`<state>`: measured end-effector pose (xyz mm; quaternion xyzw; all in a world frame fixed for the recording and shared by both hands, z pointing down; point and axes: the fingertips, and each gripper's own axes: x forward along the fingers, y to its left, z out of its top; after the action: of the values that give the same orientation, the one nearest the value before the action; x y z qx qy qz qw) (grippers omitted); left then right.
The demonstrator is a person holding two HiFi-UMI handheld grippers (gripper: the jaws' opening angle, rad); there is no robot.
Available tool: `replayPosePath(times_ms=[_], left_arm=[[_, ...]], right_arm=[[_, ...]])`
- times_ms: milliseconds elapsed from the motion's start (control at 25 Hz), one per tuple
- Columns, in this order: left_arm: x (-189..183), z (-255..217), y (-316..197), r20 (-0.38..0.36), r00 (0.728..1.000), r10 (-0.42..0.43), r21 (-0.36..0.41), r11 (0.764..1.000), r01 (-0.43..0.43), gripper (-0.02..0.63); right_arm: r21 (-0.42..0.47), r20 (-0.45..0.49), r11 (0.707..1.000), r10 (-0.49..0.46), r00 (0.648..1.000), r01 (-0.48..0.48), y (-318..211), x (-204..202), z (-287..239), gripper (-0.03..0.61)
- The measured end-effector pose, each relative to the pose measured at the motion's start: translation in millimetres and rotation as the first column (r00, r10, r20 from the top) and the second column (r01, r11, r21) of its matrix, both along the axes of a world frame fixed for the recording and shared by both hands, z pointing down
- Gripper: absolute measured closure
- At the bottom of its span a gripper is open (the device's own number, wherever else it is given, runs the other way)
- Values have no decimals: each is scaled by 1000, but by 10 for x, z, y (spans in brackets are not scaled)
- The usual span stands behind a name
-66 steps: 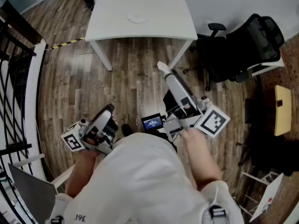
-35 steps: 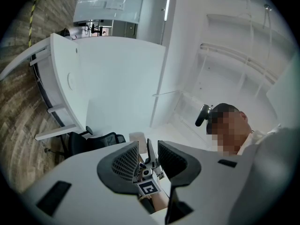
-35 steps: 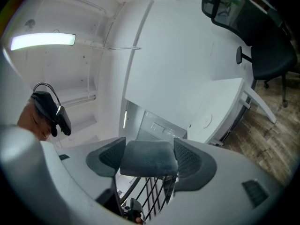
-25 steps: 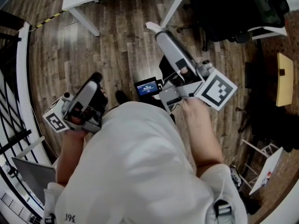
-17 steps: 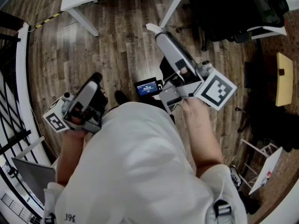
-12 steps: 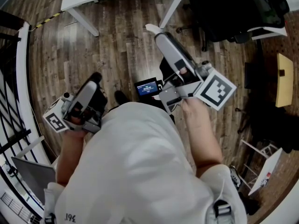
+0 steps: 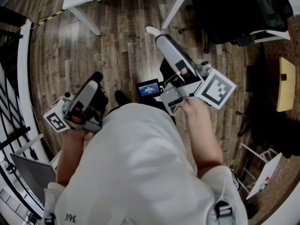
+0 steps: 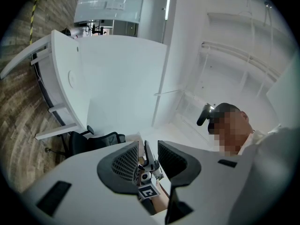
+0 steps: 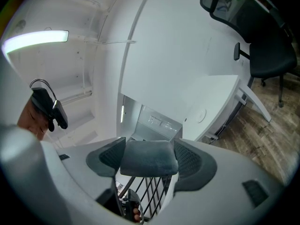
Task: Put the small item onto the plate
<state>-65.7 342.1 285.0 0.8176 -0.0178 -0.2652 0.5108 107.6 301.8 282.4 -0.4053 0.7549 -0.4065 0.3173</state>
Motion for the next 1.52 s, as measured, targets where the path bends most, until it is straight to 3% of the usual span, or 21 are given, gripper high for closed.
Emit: replayPosePath(times_ms=[360,920,1280,1520], left_arm=[[228,29,-31,13,999,-32,13,999,32,497],[636,46,-62,39,995,-93,12,996,93,497],[716,104,-106,43,992,-117,7,993,116,497],[559,166,-263,56,989,-136,-11,991,137,497]], right_arm=[[1,40,999,-54,998,54,-52,232,91,265],[-27,-19,992,-123,992,123,-177,514,117,265],[-51,-30,988,-145,989,143,-227,596,276,265],[-70,-41,985,-160,986,157,-380,447,355,265]])
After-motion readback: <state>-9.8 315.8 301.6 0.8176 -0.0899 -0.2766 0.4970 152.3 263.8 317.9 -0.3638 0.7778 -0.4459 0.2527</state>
